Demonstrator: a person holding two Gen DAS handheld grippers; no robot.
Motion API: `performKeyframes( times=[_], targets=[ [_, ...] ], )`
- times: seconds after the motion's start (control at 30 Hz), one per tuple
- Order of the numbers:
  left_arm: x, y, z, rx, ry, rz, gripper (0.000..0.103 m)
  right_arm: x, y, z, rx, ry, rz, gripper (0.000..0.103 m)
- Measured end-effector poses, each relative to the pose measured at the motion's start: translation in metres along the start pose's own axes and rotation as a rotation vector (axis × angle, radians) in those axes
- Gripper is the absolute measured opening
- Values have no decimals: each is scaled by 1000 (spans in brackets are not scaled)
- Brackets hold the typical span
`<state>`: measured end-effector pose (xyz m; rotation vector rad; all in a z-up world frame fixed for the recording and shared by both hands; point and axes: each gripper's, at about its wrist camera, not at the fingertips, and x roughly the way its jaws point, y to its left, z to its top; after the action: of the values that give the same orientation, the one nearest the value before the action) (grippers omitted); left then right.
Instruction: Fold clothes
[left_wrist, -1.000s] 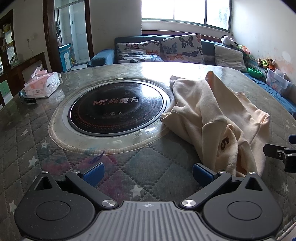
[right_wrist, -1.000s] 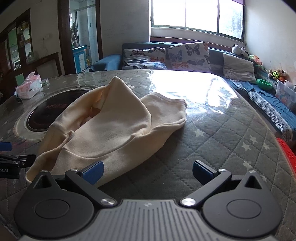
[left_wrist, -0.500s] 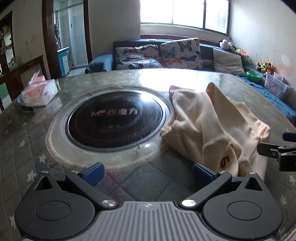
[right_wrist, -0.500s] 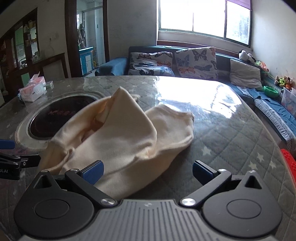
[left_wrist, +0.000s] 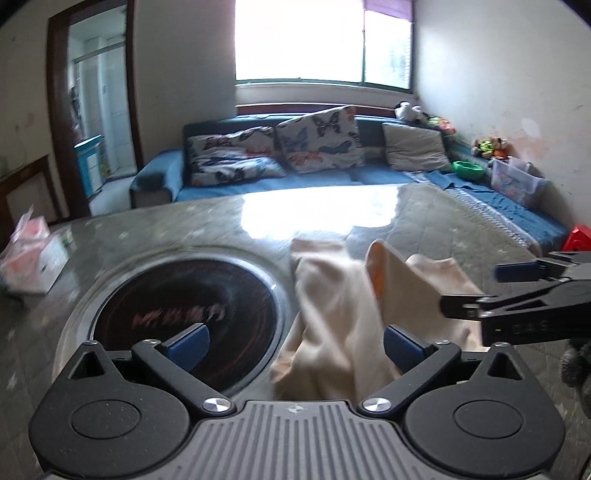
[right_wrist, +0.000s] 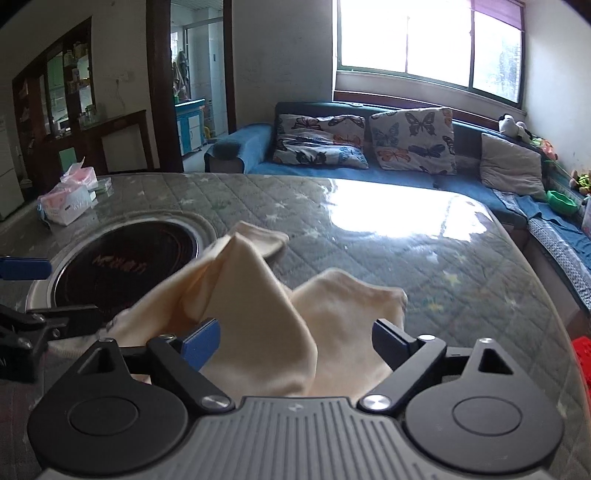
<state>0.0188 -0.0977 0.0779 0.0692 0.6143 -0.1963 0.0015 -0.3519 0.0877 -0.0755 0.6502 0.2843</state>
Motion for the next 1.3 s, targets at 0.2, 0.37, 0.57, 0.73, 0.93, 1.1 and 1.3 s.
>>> performKeyframes(
  times=[0.2, 0.37, 0.57, 0.73, 0.93, 1.1, 1.3],
  targets=[
    [30, -9, 12, 41, 31, -49, 80, 18, -3, 19, -10, 0, 70, 79],
    [47, -18, 12, 102, 61, -93, 63, 37, 3, 30, -31, 18, 127, 71],
    [60, -21, 8, 137, 93, -117, 36, 65, 4, 35, -25, 65, 190, 56],
    [58, -13, 5, 110, 94, -102, 14, 75, 6, 31, -15, 94, 231, 24],
    [54, -1, 2, 72, 89, -83, 6, 53, 4, 25, -7, 33, 186, 9],
    [26, 18, -1, 17, 29, -39, 5, 21, -3, 18, -4, -41, 118, 8],
    [-7, 49, -9, -51, -6, 4, 3, -34, -33, 2, 77, -139, 13, 8]
  ],
)
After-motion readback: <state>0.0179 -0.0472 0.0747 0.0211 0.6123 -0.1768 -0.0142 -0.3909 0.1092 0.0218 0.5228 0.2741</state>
